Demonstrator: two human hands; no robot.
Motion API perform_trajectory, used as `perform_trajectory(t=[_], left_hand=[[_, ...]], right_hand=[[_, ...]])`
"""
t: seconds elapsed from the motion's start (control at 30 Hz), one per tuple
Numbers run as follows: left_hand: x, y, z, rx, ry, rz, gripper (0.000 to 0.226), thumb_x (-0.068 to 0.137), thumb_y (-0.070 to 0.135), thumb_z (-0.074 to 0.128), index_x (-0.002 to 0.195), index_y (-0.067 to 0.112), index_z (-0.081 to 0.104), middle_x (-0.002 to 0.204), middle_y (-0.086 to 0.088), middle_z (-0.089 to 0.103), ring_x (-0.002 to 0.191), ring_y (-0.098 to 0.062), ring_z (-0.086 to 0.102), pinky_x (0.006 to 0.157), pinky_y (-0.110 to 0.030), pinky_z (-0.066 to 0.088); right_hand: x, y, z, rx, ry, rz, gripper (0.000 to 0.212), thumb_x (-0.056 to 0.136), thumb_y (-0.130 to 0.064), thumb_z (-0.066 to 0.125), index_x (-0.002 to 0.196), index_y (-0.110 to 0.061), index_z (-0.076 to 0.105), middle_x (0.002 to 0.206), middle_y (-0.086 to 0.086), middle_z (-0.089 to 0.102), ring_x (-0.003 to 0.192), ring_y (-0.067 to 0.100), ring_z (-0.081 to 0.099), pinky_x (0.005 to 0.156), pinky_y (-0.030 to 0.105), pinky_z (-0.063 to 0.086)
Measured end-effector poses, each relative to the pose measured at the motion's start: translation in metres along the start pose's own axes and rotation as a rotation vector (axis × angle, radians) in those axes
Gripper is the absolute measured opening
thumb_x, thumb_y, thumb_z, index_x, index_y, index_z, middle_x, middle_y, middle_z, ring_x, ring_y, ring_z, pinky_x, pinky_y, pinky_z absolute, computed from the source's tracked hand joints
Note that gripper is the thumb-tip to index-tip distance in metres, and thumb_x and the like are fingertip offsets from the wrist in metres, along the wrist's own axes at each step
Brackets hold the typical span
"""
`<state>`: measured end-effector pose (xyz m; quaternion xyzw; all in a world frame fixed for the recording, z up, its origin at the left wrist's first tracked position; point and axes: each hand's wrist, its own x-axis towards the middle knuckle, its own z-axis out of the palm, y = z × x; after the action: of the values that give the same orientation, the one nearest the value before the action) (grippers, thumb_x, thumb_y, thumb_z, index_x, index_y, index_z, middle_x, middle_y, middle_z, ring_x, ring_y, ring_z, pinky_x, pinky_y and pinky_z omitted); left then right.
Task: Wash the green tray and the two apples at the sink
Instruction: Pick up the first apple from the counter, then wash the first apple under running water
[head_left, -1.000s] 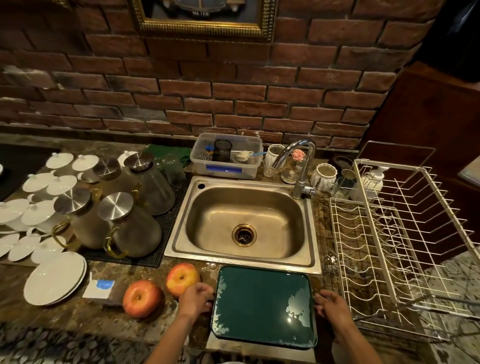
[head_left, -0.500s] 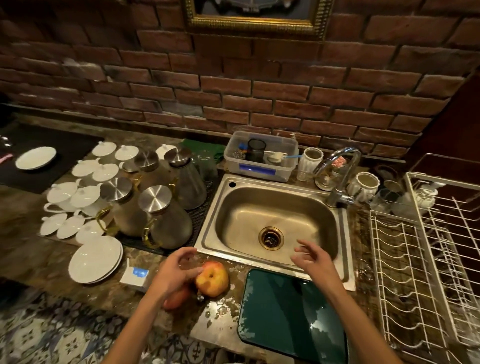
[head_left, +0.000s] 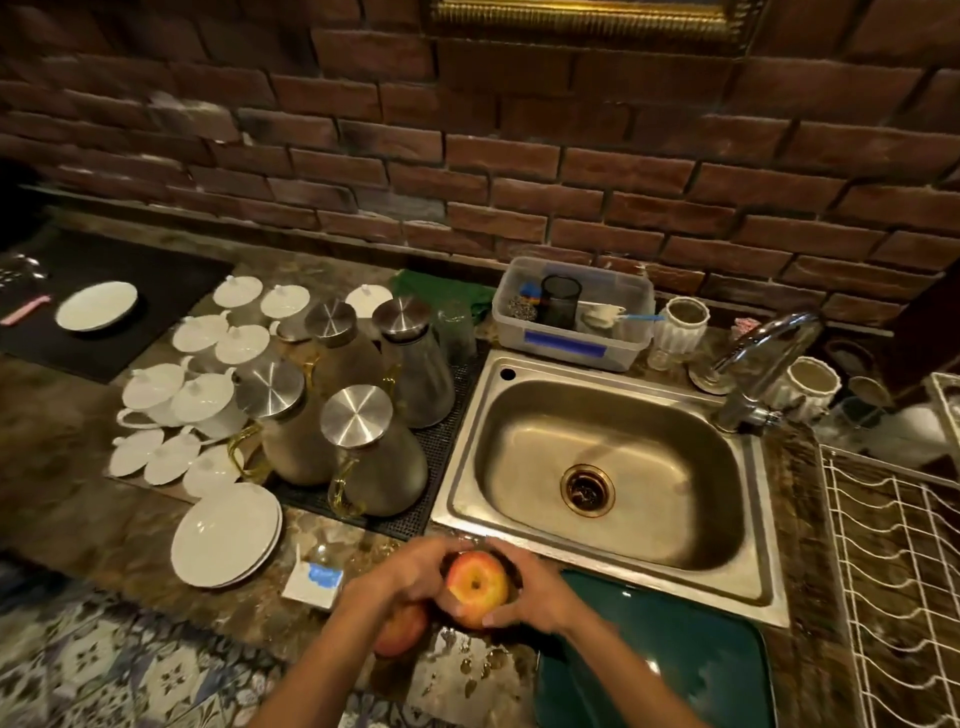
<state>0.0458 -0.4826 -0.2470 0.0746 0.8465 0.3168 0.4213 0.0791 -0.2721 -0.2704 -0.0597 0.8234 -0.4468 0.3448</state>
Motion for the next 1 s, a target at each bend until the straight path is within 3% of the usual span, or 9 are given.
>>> perform_trajectory(t=[0.17,0.27,0.4,0.53,0.63,0.77,0.83,0.9,1.0], left_hand=[[0.012,-0.008,-0.007,0.014,-0.071,0.019,0.084,0.065,0.011,0.089,0.14,0.024,0.054,0.131,-0.001,0.066,0.123,-0.019,0.059,0.11,-0.038,0.045],[0.012,-0.015,-0.006,-0.101,-0.057,0.028,0.084,0.063,0.008,0.089,0.139,0.018,0.057,0.129,-0.003,0.068,0.121,-0.02,0.062,0.11,-0.042,0.047],[0.011,-0.013,-0.006,-0.282,-0.01,0.075,0.081,0.061,0.0,0.088,0.136,0.012,0.06,0.126,-0.006,0.07,0.119,-0.021,0.065,0.108,-0.045,0.049],[0.008,0.004,-0.017,-0.478,0.039,0.099,0.078,0.063,0.001,0.088,0.135,0.012,0.06,0.118,-0.007,0.073,0.111,-0.019,0.069,0.101,-0.041,0.055],[0.004,0.027,-0.025,-0.585,0.113,0.166,0.067,0.066,0.008,0.089,0.128,0.022,0.066,0.111,-0.009,0.074,0.1,-0.016,0.073,0.082,-0.028,0.06],[0.007,0.069,-0.031,-0.643,0.124,0.276,0.047,0.085,0.013,0.076,0.124,0.035,0.063,0.124,-0.003,0.066,0.113,-0.02,0.066,0.079,-0.023,0.058],[0.012,0.088,-0.027,-0.745,0.117,0.264,0.04,0.085,0.024,0.075,0.123,0.036,0.064,0.122,0.0,0.069,0.113,-0.021,0.067,0.081,-0.026,0.059],[0.023,0.106,-0.018,-0.945,0.033,0.216,0.051,0.077,0.036,0.081,0.125,0.028,0.067,0.111,-0.007,0.076,0.102,-0.025,0.073,0.081,-0.038,0.061],[0.042,0.135,-0.006,-1.077,-0.028,0.226,0.052,0.075,0.037,0.085,0.123,0.025,0.071,0.116,-0.014,0.074,0.107,-0.034,0.071,0.082,-0.046,0.059]], right_hand=[[0.015,0.006,0.014,0.012,0.01,0.019,0.101,0.061,-0.031,0.09,0.148,-0.028,0.04,0.138,-0.006,0.053,0.128,0.014,0.05,0.11,0.031,0.041],[0.014,0.008,0.016,0.041,0.025,0.022,0.096,0.063,-0.031,0.089,0.146,-0.031,0.042,0.136,-0.006,0.055,0.126,0.014,0.051,0.109,0.034,0.043],[0.008,0.003,0.007,0.066,0.072,0.034,0.094,0.063,-0.03,0.089,0.144,-0.036,0.042,0.133,-0.011,0.054,0.123,0.011,0.052,0.104,0.028,0.045],[-0.005,-0.006,-0.019,0.196,0.127,0.026,0.094,0.062,-0.022,0.091,0.143,-0.035,0.045,0.133,-0.009,0.056,0.122,0.013,0.056,0.097,0.032,0.055],[-0.017,-0.015,-0.042,0.244,0.194,-0.035,0.095,0.06,-0.025,0.093,0.143,-0.033,0.047,0.133,-0.009,0.057,0.118,0.01,0.059,0.094,0.027,0.056],[-0.037,-0.021,-0.077,0.316,0.286,-0.106,0.095,0.059,-0.03,0.094,0.142,-0.033,0.048,0.133,-0.011,0.056,0.117,0.008,0.06,0.089,0.019,0.056],[-0.045,-0.02,-0.095,0.327,0.346,-0.123,0.093,0.057,-0.034,0.094,0.138,-0.039,0.049,0.13,-0.015,0.059,0.116,0.0,0.06,0.087,0.013,0.053],[-0.052,-0.015,-0.113,0.322,0.406,-0.135,0.09,0.056,-0.034,0.094,0.134,-0.041,0.051,0.126,-0.017,0.061,0.112,-0.008,0.059,0.085,0.009,0.051],[-0.063,-0.007,-0.141,0.28,0.467,-0.131,0.092,0.057,-0.032,0.095,0.136,-0.04,0.049,0.125,-0.016,0.061,0.111,-0.004,0.06,0.091,0.016,0.054]])
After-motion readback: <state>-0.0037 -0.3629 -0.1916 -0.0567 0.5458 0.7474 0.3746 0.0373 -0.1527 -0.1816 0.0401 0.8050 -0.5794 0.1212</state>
